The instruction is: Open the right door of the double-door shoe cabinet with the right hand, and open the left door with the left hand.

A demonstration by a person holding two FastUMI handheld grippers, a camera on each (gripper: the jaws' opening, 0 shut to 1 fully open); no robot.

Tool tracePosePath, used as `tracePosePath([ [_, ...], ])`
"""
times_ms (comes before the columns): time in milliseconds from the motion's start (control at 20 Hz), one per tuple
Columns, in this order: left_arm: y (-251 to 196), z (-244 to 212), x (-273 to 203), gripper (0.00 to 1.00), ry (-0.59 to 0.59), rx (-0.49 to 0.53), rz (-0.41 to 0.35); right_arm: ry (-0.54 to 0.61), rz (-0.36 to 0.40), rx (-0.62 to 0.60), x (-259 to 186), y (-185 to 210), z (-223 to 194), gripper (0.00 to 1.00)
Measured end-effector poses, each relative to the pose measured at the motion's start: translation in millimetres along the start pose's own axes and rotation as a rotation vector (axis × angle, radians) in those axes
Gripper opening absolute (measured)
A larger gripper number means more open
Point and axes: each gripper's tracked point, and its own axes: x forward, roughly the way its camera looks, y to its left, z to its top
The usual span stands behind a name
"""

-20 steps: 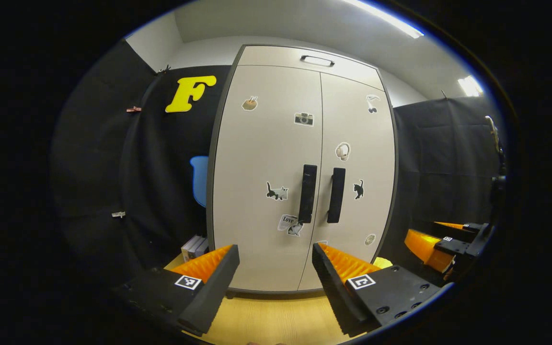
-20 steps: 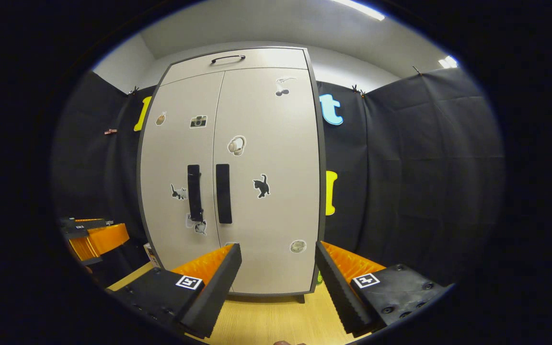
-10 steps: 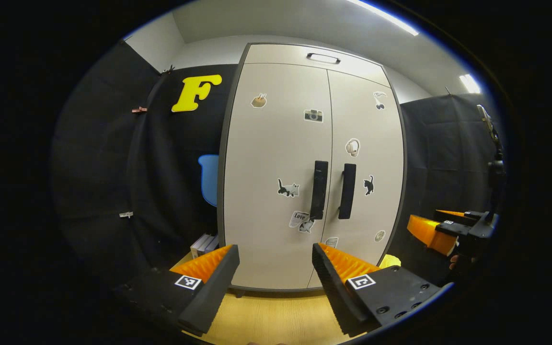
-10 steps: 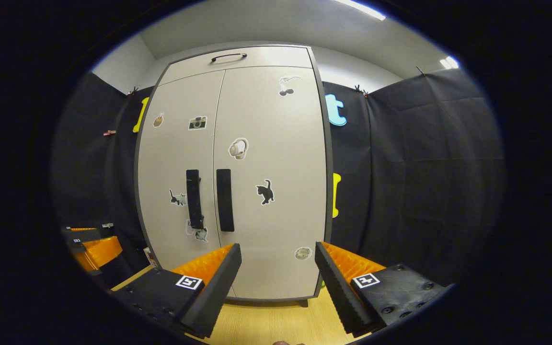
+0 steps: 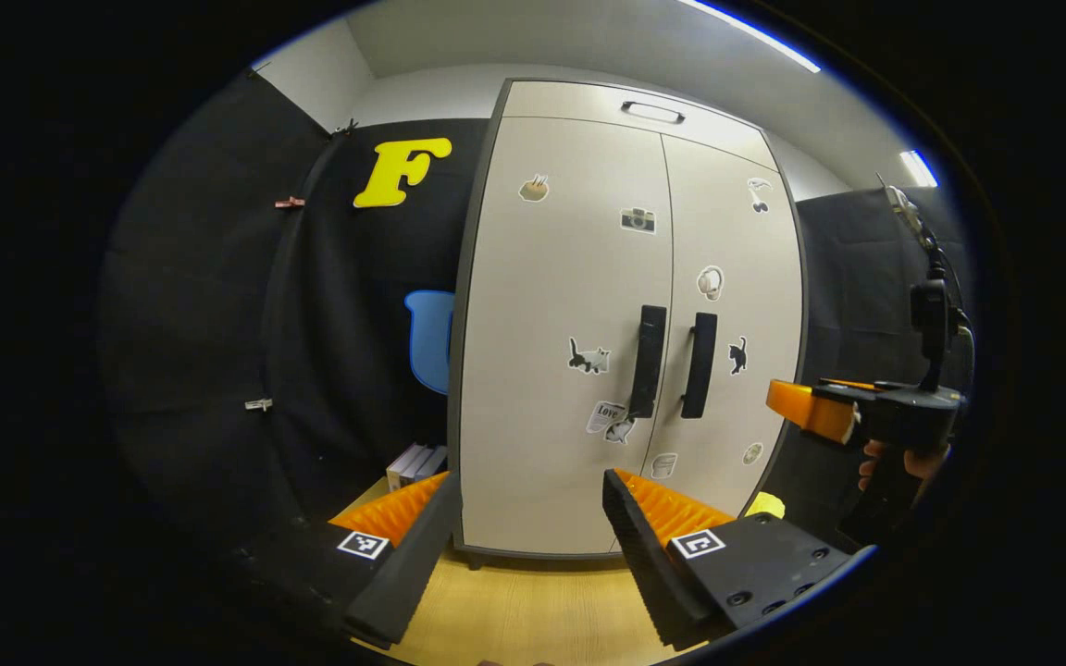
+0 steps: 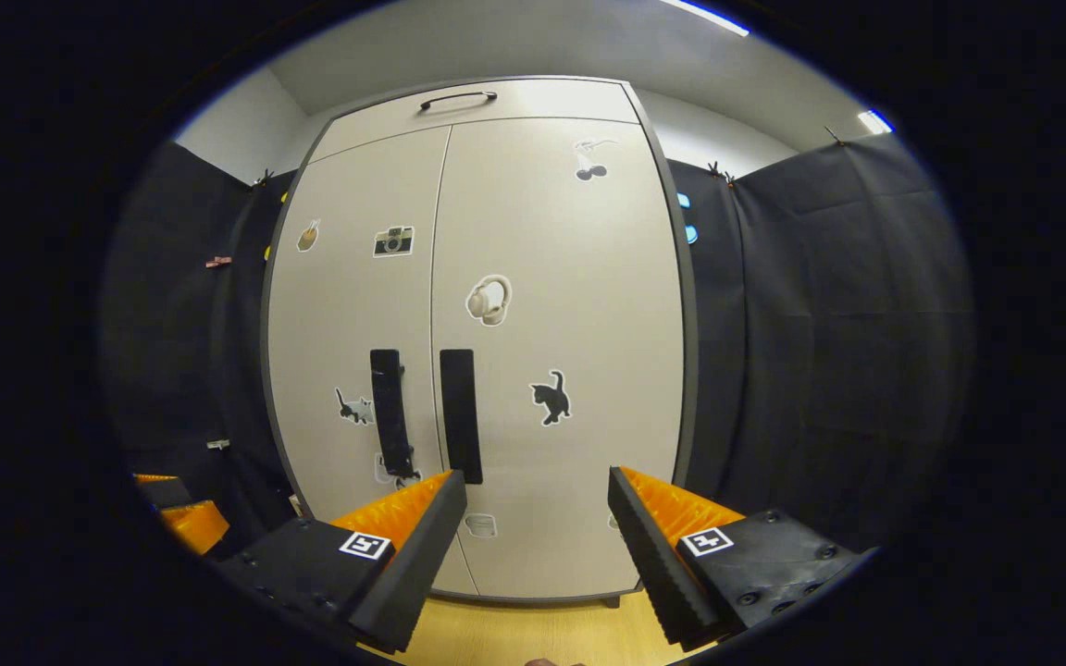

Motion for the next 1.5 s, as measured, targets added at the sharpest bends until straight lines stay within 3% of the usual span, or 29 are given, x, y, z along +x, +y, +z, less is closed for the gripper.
tracePosePath([
  [400, 31.5, -9.0, -5.4, 0.95, 0.017, -0.030, 0.063, -0.046, 0.060, -0.004, 57.6, 40.6, 24.2, 0.98],
  [700, 50.7, -14.4, -9.2, 0.95, 0.026, -0.038, 0.111, 0.011, 0.033, -0.025, 104.7, 49.0, -2.8, 0.98],
  [1000, 60.1, -17.7, -12.9, 0.95, 0.038, -0.038, 0.132, 0.092, 0.025, 0.064, 123.0, 47.8, -23.9, 0.98],
  [1150, 61.2, -18.3, -14.1, 0.95, 0.042, -0.034, 0.135, 0.093, 0.007, 0.100, 126.8, 45.8, -22.4, 0.76],
  [1200, 61.3, -18.1, -14.8, 0.95, 0.041, -0.032, 0.135, 0.096, 0.015, 0.110, 125.3, 49.4, -21.7, 0.76],
  [1300, 59.9, -19.4, -15.6, 0.95, 0.046, -0.024, 0.132, 0.097, 0.044, 0.119, 124.5, 58.7, -21.9, 0.65],
  [1350, 60.3, -21.1, -16.1, 0.95, 0.052, -0.015, 0.134, 0.106, 0.050, 0.123, 123.2, 62.2, -22.1, 0.50],
  [1400, 60.9, -21.5, -16.9, 0.95, 0.054, -0.006, 0.136, 0.097, 0.050, 0.112, 125.4, 61.9, -21.3, 0.41],
  [1500, 61.0, -21.2, -20.1, 0.95, 0.050, -0.003, 0.135, 0.101, 0.062, 0.083, 124.5, 62.3, -21.1, 0.39],
])
